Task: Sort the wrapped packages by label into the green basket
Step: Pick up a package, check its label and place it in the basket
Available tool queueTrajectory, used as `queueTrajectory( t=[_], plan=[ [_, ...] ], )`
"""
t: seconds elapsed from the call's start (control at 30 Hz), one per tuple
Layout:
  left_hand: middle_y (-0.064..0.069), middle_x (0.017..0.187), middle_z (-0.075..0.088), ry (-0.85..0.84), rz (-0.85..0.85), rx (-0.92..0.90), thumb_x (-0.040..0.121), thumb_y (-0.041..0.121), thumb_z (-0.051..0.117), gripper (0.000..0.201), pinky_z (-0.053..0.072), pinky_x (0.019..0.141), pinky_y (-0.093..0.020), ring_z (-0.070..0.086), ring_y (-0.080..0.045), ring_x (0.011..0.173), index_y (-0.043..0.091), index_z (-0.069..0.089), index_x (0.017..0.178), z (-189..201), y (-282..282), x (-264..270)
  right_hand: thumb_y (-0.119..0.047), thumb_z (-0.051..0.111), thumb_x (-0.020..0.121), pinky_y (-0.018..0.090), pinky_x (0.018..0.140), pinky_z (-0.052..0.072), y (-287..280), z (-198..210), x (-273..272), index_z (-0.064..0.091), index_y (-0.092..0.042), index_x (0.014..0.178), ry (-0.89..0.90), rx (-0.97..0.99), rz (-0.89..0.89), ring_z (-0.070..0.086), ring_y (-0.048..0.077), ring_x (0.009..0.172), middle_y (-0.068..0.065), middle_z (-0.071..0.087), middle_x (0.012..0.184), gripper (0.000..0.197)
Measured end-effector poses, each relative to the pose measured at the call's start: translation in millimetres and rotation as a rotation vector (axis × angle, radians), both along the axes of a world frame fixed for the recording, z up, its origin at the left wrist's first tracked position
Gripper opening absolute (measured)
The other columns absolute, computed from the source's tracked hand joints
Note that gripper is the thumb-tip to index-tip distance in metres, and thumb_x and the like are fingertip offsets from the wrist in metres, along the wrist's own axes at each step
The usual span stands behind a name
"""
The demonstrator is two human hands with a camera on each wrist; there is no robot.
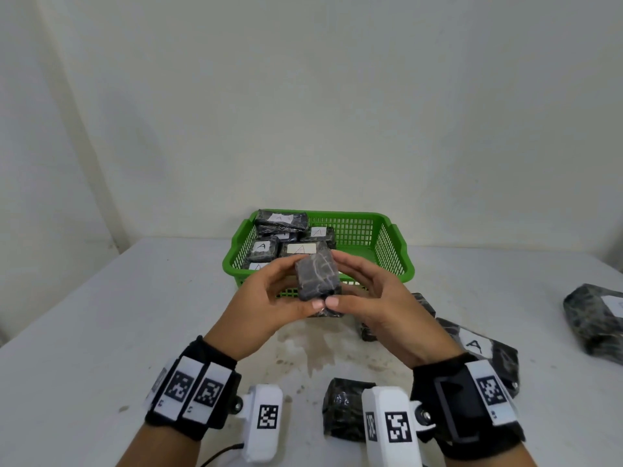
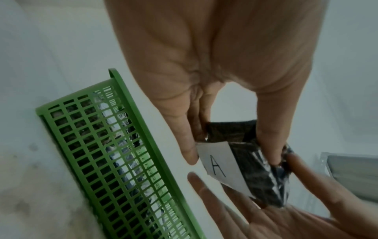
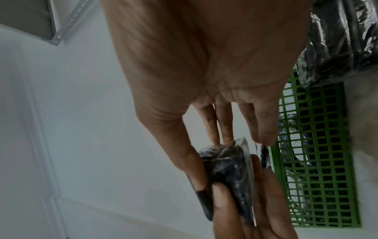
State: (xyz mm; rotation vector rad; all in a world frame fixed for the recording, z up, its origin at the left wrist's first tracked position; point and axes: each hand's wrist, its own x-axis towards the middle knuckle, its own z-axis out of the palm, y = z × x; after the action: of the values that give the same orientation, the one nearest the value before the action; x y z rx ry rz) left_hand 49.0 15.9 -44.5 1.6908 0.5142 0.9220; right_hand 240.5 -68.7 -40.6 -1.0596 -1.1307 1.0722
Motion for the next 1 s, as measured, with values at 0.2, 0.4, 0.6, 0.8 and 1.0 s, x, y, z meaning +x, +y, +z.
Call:
queueTrajectory(
  t=[0.2,0.4,0.6,0.8,1.0],
  plan=[
    [-0.001,0.133,0.064,-0.019,-0.087,0.006,0.066,-0.014,0.084,0.085,0.058,0.092,-0.044,0.065,-0.027,0.12,0.024,0.054,0.135,0.4,-3.9,0.0,-0.025,0.08,0.087,0.063,0.104,0.052,-2.3,5.1,-5.2,0.061,-0.009,0.139,0.097,-0.125,0.022,0.068,0.047,0.117,0.017,0.075,0.123,0.058],
    [-0.003,0.147,0.054,-0.039,-0.207,-0.023,0.079,-0.017,0.071,0.09,0.052,0.103,-0.044,0.054,-0.024,0.134,0.021,0.035,0.152,-0.7,-1.5,-3.1,-0.005,0.076,0.087,0.04,0.093,0.062,-1.6,4.4,-4.8,0.062,-0.011,0.136,0.025,0.006,-0.078,0.074,0.026,0.114,0.007,0.075,0.126,0.051],
    [-0.006,0.12,0.073,-0.042,-0.041,0.025,0.075,0.011,0.082,0.055,0.057,0.095,-0.038,0.068,-0.024,0.115,0.012,0.061,0.126,-0.1,-5.8,2.5,-0.02,0.094,0.07,0.042,0.098,0.06,-2.9,4.2,-3.8,0.067,-0.025,0.132,-0.062,0.01,-0.08,0.076,0.024,0.109,0.004,0.073,0.123,0.068],
    [0.0,0.119,0.072,-0.023,0.025,0.197,0.072,0.001,0.086,0.056,0.055,0.1,-0.042,0.068,-0.021,0.114,0.016,0.067,0.122,1.1,-3.7,1.3,-0.043,0.079,0.079,0.047,0.11,0.051,-5.3,8.1,-10.4,0.07,-0.016,0.13,0.016,-0.137,0.053,0.07,0.031,0.119,0.011,0.075,0.125,0.058],
    [0.003,0.122,0.069,0.022,0.005,0.323,0.072,0.002,0.086,0.056,0.052,0.103,-0.037,0.063,-0.02,0.121,0.017,0.068,0.123,3.0,-4.5,-0.1,-0.007,0.074,0.091,0.058,0.109,0.05,-1.9,2.5,-11.4,0.078,-0.009,0.111,0.011,-0.07,-0.04,0.071,0.037,0.117,0.017,0.078,0.113,0.02]
  ],
)
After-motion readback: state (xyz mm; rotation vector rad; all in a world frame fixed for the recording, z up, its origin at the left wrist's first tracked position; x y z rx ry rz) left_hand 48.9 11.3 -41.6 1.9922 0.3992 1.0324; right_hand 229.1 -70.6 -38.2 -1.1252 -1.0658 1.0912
